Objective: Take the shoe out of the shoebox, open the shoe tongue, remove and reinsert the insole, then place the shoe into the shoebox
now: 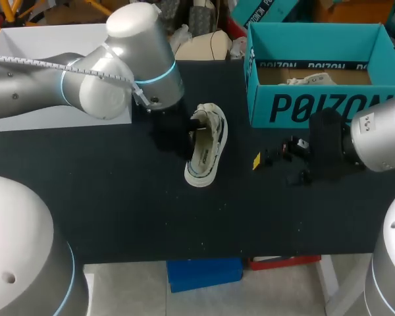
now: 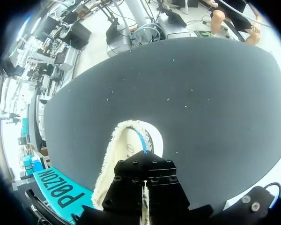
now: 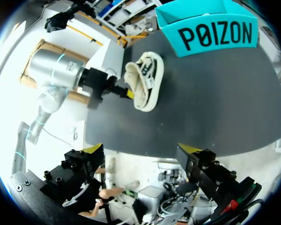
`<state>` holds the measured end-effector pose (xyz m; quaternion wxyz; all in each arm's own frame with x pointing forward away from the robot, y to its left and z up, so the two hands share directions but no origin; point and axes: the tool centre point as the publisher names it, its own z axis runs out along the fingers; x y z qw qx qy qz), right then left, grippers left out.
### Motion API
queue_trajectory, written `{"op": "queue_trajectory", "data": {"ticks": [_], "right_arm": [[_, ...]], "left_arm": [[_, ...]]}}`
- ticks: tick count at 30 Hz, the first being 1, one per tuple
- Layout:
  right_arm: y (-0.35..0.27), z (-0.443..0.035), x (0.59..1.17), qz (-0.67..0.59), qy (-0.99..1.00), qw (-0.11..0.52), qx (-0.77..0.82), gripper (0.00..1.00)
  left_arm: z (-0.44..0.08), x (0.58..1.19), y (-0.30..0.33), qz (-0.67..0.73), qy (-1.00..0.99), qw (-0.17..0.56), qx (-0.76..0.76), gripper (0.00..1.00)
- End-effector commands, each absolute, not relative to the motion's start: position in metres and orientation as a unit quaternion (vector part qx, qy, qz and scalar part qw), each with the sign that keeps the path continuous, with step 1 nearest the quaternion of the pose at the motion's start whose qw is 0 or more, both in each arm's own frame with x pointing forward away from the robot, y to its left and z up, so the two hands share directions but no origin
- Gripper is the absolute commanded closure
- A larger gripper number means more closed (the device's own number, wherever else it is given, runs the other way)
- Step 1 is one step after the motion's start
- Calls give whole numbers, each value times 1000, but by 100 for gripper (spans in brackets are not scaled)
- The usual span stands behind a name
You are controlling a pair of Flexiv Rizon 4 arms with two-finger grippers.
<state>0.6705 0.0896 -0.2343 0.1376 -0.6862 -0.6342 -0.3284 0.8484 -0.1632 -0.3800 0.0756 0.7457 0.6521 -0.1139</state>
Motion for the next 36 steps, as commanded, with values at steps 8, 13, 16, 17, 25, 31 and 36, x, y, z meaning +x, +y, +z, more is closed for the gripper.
{"op": "queue_trajectory", "data": {"ticks": [8, 13, 16, 17, 25, 31, 36], "right_arm": [[90, -234, 671, -327, -634, 137, -687, 0], [90, -234, 671, -327, -634, 137, -687, 0], [90, -234, 671, -327, -634, 137, -687, 0], [90, -234, 671, -327, -634, 137, -687, 0], [90, -234, 671, -327, -634, 137, -687, 0], [90, -234, 671, -327, -634, 137, -687, 0], [90, -234, 671, -327, -634, 137, -687, 0]], "left_arm": [[-398, 848, -176, -108, 646, 48, 754, 100], [-407, 844, -175, -110, 644, 19, 757, 100], [-403, 843, -174, -126, 641, 12, 757, 100], [-400, 842, -173, -130, 641, 10, 757, 100], [-382, 845, -171, -144, 637, 21, 757, 100], [-394, 847, -181, -112, 631, 30, 767, 100], [-404, 850, -182, -83, 625, 24, 776, 100]]}}
